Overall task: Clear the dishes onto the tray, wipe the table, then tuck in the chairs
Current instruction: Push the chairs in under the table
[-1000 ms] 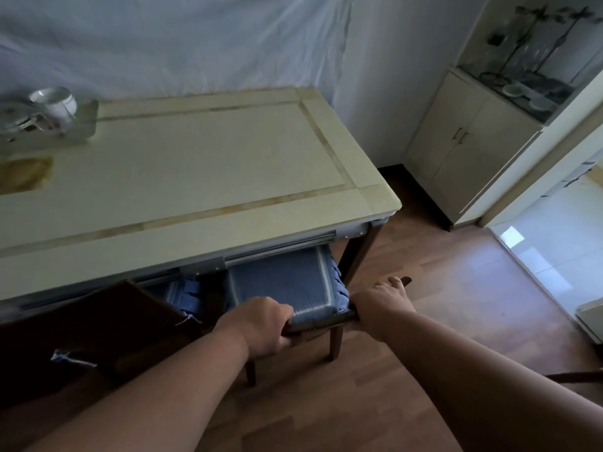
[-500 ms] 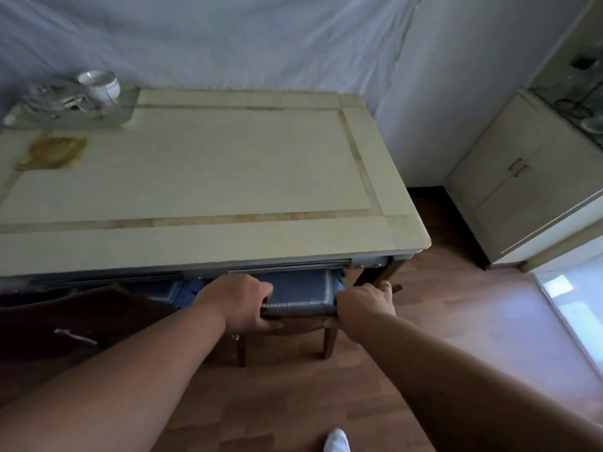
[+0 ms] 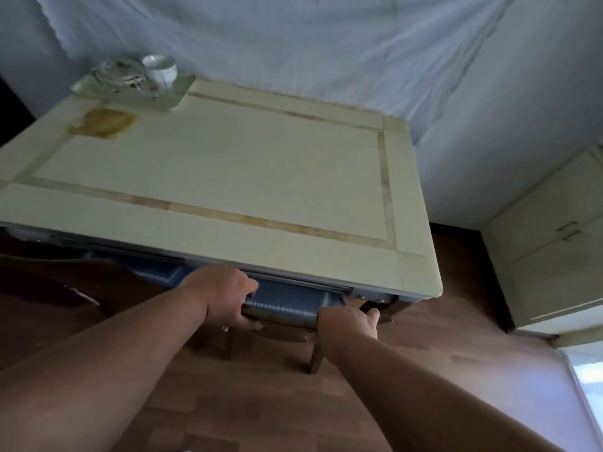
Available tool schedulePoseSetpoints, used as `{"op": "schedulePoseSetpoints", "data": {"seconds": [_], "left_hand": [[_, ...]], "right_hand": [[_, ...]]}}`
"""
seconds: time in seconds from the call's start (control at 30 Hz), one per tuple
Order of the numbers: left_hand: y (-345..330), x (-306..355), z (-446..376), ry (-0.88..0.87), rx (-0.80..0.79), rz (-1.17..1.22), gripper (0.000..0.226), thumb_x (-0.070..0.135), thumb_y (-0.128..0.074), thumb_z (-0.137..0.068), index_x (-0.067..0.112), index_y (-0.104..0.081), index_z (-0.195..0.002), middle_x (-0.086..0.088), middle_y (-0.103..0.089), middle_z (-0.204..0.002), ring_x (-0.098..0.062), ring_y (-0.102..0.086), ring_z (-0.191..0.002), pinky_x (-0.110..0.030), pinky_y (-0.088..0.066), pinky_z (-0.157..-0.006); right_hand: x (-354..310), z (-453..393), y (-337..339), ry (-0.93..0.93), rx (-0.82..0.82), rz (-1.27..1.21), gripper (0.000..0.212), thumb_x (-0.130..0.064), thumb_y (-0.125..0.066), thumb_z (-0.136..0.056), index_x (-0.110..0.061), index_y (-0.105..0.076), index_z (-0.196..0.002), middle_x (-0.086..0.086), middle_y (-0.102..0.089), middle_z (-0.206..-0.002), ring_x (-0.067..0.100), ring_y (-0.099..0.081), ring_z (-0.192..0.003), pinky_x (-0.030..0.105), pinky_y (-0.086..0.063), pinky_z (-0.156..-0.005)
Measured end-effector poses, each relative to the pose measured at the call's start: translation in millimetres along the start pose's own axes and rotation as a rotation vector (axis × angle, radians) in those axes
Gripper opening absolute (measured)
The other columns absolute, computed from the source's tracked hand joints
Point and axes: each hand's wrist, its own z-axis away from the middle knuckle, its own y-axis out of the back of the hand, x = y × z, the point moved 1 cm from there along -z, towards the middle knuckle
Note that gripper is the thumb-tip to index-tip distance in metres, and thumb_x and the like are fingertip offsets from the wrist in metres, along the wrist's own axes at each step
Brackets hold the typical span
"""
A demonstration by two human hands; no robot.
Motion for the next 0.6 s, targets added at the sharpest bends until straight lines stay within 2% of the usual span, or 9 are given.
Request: {"op": "schedulePoseSetpoints", "data": {"seconds": [0.13, 0.23, 0.37, 0.43, 0.5, 0.6], "left_hand": [[4, -2, -8, -0.004, -0.004, 0.004, 0.063, 0.096, -0.049, -0.075, 0.036, -0.052, -0.094, 0.012, -0.066, -0.093, -0.013, -0.062, -0.079, -0.037, -0.053, -0.068], [7, -3, -13, 0.002, -0.005, 0.018, 0.066, 0.098, -0.047, -0.073, 0.035, -0.054, -0.094, 0.012, -0.065, -0.09, -0.012, -0.062, -0.078, -0.038, -0.058, -0.073], [4, -2, -10, 0.034, -0.006, -0.085, 0.077, 0.102, -0.035, -0.072, 0.032, -0.056, -0.094, 0.009, -0.064, -0.089, -0.016, -0.063, -0.079, -0.041, -0.059, -0.077], [-1, 2, -6, 0.077, 0.015, -0.147, 0.086, 0.105, -0.027, -0.071, 0.03, -0.059, -0.099, 0.006, -0.068, -0.091, -0.02, -0.065, -0.083, -0.044, -0.056, -0.085], [-3, 7, 0, 0.149, 0.044, -0.149, 0.095, 0.107, -0.026, -0.069, 0.029, -0.065, -0.107, 0.003, -0.073, -0.102, -0.024, -0.067, -0.1, -0.05, -0.046, -0.102], [7, 10, 7, 0.226, 0.011, -0.063, 0.101, 0.107, -0.037, -0.066, 0.029, -0.068, -0.122, 0.001, -0.073, -0.124, -0.027, -0.059, -0.127, -0.058, -0.028, -0.123]], "right_hand": [[2, -8, 6, -0.009, 0.005, 0.013, 0.029, -0.048, -0.066, -0.103, -0.025, -0.072, -0.12, 0.007, -0.073, -0.127, 0.036, -0.059, -0.13, 0.066, -0.023, -0.12], [3, -14, 8, -0.008, 0.026, 0.017, 0.03, -0.05, -0.068, -0.102, -0.025, -0.072, -0.119, 0.006, -0.074, -0.127, 0.036, -0.061, -0.128, 0.062, -0.024, -0.115], [1, -10, 7, -0.025, 0.027, 0.035, 0.02, -0.031, -0.066, -0.102, -0.026, -0.073, -0.12, 0.006, -0.072, -0.128, 0.034, -0.059, -0.13, 0.062, -0.026, -0.115], [1, -5, 7, -0.036, 0.022, 0.037, 0.022, -0.029, -0.065, -0.101, -0.027, -0.073, -0.121, 0.005, -0.072, -0.128, 0.033, -0.06, -0.129, 0.061, -0.027, -0.115], [2, -5, 7, -0.031, 0.028, 0.023, 0.025, -0.042, -0.066, -0.1, -0.028, -0.074, -0.119, 0.003, -0.072, -0.126, 0.032, -0.06, -0.127, 0.06, -0.028, -0.115], [2, 4, 11, 0.008, 0.054, -0.082, 0.068, -0.091, -0.058, -0.082, -0.037, -0.072, -0.12, -0.007, -0.072, -0.122, 0.025, -0.058, -0.124, 0.055, -0.027, -0.112]]}}
